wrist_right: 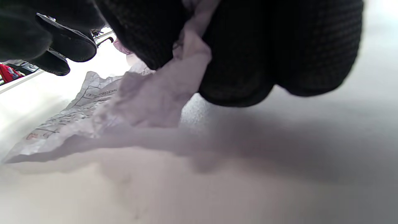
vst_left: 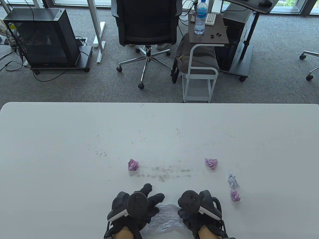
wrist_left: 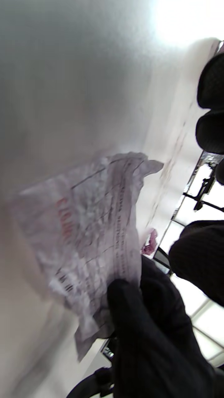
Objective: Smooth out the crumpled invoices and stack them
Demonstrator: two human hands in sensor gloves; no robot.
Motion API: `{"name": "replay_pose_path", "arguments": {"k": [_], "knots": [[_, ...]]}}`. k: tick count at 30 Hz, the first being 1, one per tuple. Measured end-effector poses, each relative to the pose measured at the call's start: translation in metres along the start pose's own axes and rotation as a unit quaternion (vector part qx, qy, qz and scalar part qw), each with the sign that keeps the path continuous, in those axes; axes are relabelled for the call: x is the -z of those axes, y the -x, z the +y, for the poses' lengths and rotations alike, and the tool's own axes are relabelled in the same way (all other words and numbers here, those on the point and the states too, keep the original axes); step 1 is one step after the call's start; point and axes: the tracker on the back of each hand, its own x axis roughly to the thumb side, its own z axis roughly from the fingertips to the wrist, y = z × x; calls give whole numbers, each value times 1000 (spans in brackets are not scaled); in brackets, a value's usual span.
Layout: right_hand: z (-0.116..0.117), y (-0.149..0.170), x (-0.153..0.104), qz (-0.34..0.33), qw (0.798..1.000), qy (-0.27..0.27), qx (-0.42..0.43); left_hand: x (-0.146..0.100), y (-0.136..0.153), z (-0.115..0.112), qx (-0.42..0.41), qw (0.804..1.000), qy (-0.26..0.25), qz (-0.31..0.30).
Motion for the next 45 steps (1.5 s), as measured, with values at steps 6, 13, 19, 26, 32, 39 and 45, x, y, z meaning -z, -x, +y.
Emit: {"name": "replay_pose_path", "arguments": {"k": [6,13,19,26,32,39,45], "knots": [[1,3,0,2,1000,-3,-8,14,4,-26,63,979,170,90],[-6,11,-2,33,999,24,-7,13,19,-28,17,971,190,143],[-11,24,-6,72,997,33,-7,12,23,-28,11,970,190,149],[-33,15,-21,87,985,144,-21,12,23,-29,7,971,188,148],[-19,-31,-19,-124,989,80,-9,12,24,-29,4,971,188,145],[27,-82,-12,-218,963,-69,-142,11,23,-29,2,971,190,145],[29,-67,-6,-171,972,-135,-87,12,23,-29,0,970,191,149]]}}
